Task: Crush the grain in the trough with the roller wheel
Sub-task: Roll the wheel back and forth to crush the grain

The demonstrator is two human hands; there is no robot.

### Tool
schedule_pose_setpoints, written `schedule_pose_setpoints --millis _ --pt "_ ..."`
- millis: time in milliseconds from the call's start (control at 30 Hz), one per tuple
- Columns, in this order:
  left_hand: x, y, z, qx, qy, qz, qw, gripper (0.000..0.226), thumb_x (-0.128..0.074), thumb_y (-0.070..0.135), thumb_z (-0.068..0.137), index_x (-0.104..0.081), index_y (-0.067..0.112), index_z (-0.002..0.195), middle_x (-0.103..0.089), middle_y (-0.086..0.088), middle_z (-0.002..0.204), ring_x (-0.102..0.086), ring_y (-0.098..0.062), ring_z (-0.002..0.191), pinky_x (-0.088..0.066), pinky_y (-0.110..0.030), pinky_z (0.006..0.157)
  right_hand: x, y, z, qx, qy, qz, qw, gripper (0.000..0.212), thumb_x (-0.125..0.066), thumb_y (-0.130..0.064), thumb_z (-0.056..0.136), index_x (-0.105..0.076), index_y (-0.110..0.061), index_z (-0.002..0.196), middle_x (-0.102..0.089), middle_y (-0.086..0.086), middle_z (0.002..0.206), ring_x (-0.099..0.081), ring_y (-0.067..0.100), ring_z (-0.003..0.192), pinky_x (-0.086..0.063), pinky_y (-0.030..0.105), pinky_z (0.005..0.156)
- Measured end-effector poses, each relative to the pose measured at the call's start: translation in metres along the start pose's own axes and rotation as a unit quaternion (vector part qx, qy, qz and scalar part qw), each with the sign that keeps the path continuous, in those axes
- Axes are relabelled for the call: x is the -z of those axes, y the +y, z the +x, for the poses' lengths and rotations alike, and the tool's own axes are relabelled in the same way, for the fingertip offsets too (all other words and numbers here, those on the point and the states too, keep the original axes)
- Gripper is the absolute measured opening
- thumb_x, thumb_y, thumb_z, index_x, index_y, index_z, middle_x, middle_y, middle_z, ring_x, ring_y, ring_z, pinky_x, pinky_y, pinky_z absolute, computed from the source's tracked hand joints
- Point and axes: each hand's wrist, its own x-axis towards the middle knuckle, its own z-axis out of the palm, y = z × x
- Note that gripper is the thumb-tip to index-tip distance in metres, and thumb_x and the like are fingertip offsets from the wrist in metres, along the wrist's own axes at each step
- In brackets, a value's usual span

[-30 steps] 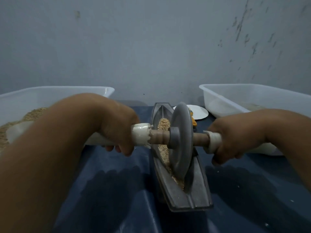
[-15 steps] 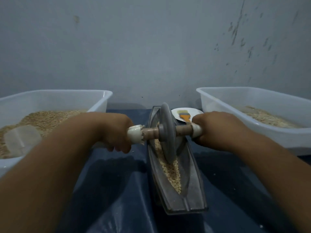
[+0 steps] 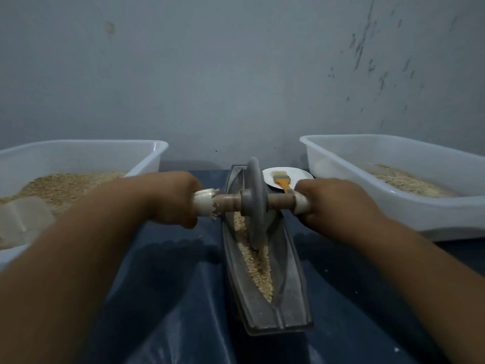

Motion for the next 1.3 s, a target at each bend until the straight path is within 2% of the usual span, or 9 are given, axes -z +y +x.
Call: schedule_pose_setpoints --millis 167,267,500,633,767,833,967,1067,1300 --pt "0.017 -0.002 -0.014 -0.007 -0.152 -0.014 0.988 0.015 -0.078 0.022 0.068 -0.067 0.022 0.079 -0.071 -0.001 0.068 -0.068 -0.013 0.057 -0.055 -0.025 0.057 0.041 0.012 -0.011 -0.003 -0.235 0.092 0.968 0.019 -0.077 -0.037 0.071 -0.058 -0.036 0.075 -0.068 -0.008 0.075 -0.066 0.013 0.071 -0.053 0.029 0.063" --pt "0.024 0.002 -0.018 -0.037 -0.139 -0.008 0.990 0.015 -0.080 0.026 0.066 -0.066 0.027 0.072 -0.069 0.004 0.063 -0.068 -0.010 0.057 -0.052 -0.024 0.058 0.059 0.014 -0.024 -0.028 -0.344 0.145 0.927 0.025 -0.080 -0.044 0.064 -0.060 -0.050 0.078 -0.069 -0.014 0.066 -0.066 0.005 0.059 -0.048 0.020 0.053" --pt "0.008 0.002 -0.004 0.001 -0.016 0.001 1.000 0.016 -0.074 0.015 0.074 -0.062 0.024 0.081 -0.066 0.002 0.069 -0.063 -0.013 0.059 -0.046 -0.020 0.050 0.003 0.000 -0.005 -0.014 -0.033 0.024 0.999 0.017 -0.061 -0.034 0.087 -0.047 -0.027 0.081 -0.064 -0.004 0.086 -0.061 0.024 0.086 -0.049 0.034 0.071" --pt "0.017 -0.001 -0.009 0.001 -0.111 -0.004 0.994 0.016 -0.077 0.021 0.072 -0.066 0.021 0.083 -0.068 0.002 0.062 -0.063 -0.012 0.053 -0.054 -0.025 0.057 0.022 0.011 -0.005 -0.002 -0.171 0.074 0.983 0.020 -0.073 -0.029 0.077 -0.054 -0.033 0.071 -0.064 -0.008 0.074 -0.063 0.013 0.074 -0.049 0.030 0.063" --pt "0.027 0.003 -0.018 -0.028 -0.140 -0.009 0.990 0.018 -0.081 0.024 0.068 -0.066 0.022 0.077 -0.068 0.003 0.062 -0.065 -0.011 0.054 -0.056 -0.027 0.061 0.051 0.017 -0.022 -0.032 -0.351 0.194 0.916 0.028 -0.082 -0.030 0.068 -0.063 -0.049 0.075 -0.071 -0.009 0.070 -0.065 0.006 0.057 -0.050 0.021 0.053" --pt "0.027 0.005 -0.017 -0.030 -0.127 0.000 0.991 0.018 -0.081 0.024 0.068 -0.065 0.023 0.077 -0.067 0.006 0.059 -0.065 -0.010 0.053 -0.054 -0.024 0.057 0.047 0.016 -0.023 -0.035 -0.342 0.180 0.922 0.024 -0.082 -0.029 0.069 -0.064 -0.044 0.077 -0.071 -0.011 0.070 -0.065 0.004 0.059 -0.051 0.022 0.056" --pt "0.013 0.000 -0.005 -0.005 -0.051 0.002 0.999 0.017 -0.077 0.020 0.072 -0.063 0.023 0.080 -0.066 0.004 0.065 -0.062 -0.012 0.056 -0.046 -0.020 0.053 0.014 0.005 -0.010 -0.036 -0.116 0.065 0.990 0.015 -0.069 -0.032 0.081 -0.055 -0.027 0.083 -0.066 -0.006 0.081 -0.063 0.018 0.080 -0.053 0.035 0.073" --pt "0.004 -0.005 0.003 0.005 0.014 0.006 1.000 0.019 -0.074 0.016 0.073 -0.059 0.024 0.079 -0.065 0.001 0.078 -0.061 -0.016 0.071 -0.044 -0.023 0.060 0.004 0.002 -0.002 -0.016 -0.024 0.013 1.000 0.018 -0.062 -0.035 0.086 -0.046 -0.029 0.080 -0.064 -0.003 0.086 -0.061 0.024 0.085 -0.050 0.035 0.071" --pt "0.025 0.003 -0.018 -0.008 -0.135 0.010 0.991 0.014 -0.077 0.018 0.071 -0.066 0.017 0.079 -0.067 0.003 0.058 -0.063 -0.011 0.050 -0.054 -0.025 0.056 0.045 0.016 -0.017 -0.020 -0.291 0.123 0.949 0.018 -0.079 -0.029 0.070 -0.064 -0.037 0.078 -0.068 -0.012 0.069 -0.063 0.005 0.062 -0.049 0.024 0.060"
